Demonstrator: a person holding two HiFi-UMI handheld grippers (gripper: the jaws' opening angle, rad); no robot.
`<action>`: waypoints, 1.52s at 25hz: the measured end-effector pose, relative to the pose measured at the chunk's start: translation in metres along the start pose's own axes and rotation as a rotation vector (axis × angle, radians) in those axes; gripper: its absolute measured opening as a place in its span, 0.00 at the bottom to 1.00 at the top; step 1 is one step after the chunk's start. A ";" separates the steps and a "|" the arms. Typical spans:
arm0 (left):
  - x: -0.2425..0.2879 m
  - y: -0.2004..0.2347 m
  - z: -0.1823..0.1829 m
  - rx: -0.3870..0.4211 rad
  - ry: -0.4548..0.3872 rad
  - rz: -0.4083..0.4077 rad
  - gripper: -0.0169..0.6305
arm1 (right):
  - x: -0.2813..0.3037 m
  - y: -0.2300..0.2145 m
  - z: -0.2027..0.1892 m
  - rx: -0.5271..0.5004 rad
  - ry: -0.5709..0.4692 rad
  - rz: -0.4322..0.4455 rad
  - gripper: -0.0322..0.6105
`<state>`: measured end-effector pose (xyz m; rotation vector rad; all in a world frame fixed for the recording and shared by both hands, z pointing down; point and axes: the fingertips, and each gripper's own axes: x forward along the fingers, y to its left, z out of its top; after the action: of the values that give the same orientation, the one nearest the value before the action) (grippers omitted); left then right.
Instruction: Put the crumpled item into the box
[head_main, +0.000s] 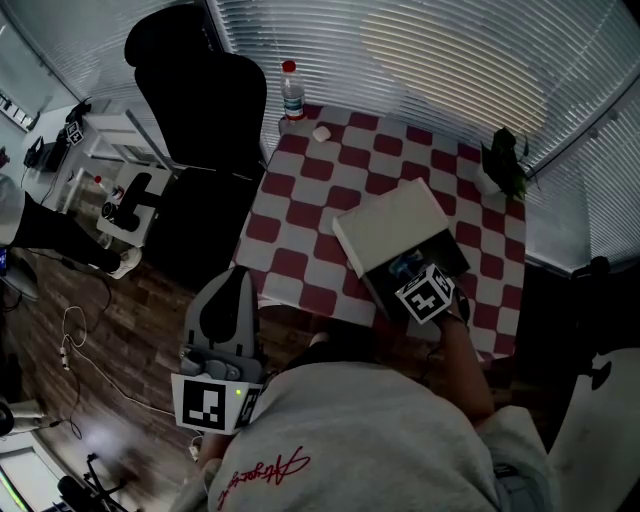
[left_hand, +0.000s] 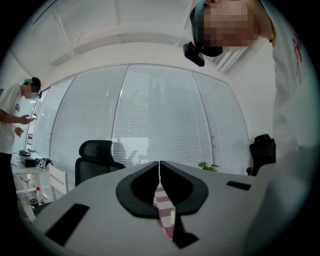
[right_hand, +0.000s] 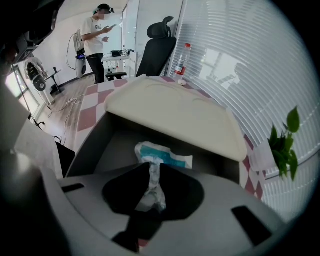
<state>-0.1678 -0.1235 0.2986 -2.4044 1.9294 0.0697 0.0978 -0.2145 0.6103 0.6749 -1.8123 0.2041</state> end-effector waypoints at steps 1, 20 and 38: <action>0.000 0.000 0.000 0.000 0.000 -0.002 0.06 | 0.000 0.000 0.000 -0.008 -0.004 -0.007 0.17; -0.002 -0.005 -0.003 0.005 0.029 -0.025 0.06 | -0.002 0.003 0.000 -0.022 -0.040 -0.046 0.25; 0.001 -0.011 -0.003 0.008 0.033 -0.052 0.06 | -0.012 0.001 -0.002 0.025 -0.071 -0.081 0.26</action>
<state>-0.1572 -0.1226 0.3020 -2.4639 1.8755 0.0195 0.1012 -0.2086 0.6004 0.7805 -1.8488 0.1512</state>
